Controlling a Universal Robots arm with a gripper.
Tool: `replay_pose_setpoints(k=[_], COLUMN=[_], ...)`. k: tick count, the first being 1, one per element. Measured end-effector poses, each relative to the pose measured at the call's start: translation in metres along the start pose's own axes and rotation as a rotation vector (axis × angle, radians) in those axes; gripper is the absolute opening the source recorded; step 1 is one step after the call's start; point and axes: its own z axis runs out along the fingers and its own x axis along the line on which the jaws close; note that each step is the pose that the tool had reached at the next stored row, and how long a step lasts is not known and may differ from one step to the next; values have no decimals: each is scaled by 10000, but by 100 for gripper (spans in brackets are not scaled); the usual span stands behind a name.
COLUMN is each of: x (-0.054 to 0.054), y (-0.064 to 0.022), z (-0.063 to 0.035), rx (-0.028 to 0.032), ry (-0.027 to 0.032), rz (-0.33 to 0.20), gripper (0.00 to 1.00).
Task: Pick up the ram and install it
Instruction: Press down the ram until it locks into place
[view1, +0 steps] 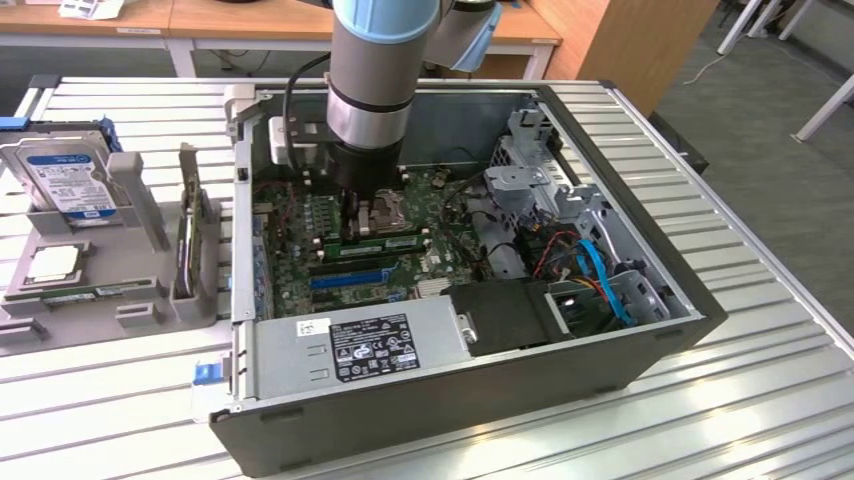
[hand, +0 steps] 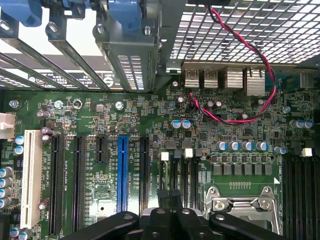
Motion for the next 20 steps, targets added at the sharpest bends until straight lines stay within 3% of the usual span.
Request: replay_pose_setpoints(k=[11,20], x=[-1,-8], y=[0,11], z=[-2,-160], rx=[5,0], ry=[-7,0], rz=[0,0], gripper=[10,10])
